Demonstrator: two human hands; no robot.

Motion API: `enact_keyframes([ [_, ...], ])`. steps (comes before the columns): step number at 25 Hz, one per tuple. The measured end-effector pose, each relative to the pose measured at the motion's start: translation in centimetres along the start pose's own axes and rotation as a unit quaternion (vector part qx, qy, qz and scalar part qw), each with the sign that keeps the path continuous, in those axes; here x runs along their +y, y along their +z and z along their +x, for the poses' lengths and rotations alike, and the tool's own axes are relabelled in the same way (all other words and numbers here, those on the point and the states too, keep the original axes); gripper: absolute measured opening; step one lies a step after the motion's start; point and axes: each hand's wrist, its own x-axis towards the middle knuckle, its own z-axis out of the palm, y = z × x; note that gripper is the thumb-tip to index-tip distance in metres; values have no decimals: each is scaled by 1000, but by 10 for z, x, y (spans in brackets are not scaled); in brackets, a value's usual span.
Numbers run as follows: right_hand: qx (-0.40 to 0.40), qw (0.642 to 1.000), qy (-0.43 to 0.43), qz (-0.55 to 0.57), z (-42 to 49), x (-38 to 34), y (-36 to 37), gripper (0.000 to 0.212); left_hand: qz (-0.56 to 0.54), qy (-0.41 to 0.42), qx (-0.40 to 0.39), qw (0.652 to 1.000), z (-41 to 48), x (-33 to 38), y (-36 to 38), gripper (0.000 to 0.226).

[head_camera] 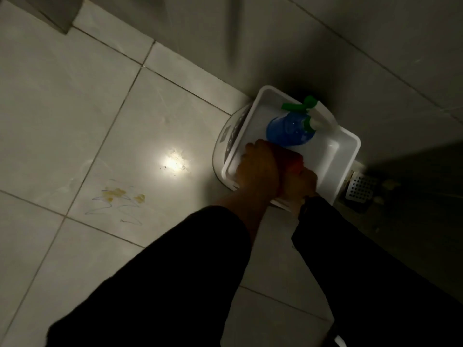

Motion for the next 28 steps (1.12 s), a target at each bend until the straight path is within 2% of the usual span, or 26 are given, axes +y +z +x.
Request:
enact_keyframes([
  [2,-2,996,-26,88,-31,-4,-9,34,-72,41,17,996,-22,-5,-18,44],
  [4,-52,990,-21,132,-70,-8,-10,31,-180,55,41,981,-53,-18,-44,45],
  [6,-127,983,-13,131,-104,-8,-1,36,-317,26,22,948,-85,-46,-73,44],
  [8,-217,965,34,145,-131,-5,16,47,-408,7,1,913,-113,-88,-98,42],
  [10,-294,943,93,125,-157,8,41,51,-422,6,5,907,-138,-141,-115,38],
  [12,-335,929,122,97,-179,29,81,53,-414,-2,45,909,-158,-201,-123,38],
  [14,-351,924,135,66,-193,54,128,52,-405,-37,106,908,-170,-266,-117,39],
  [17,-314,942,116,40,-191,85,193,48,-333,-116,179,918,-171,-373,-94,47],
  [19,-306,950,66,4,-176,106,240,34,-239,-170,185,938,-167,-457,-71,61],
  [22,-263,947,-110,-151,-128,124,316,37,-73,-193,175,963,-154,-564,-28,77],
  [26,-147,878,-343,-300,-49,124,406,58,10,-183,279,943,-114,-648,18,78],
  [28,-81,801,-446,-390,-9,134,442,63,38,-167,291,941,-87,-680,36,77],
])
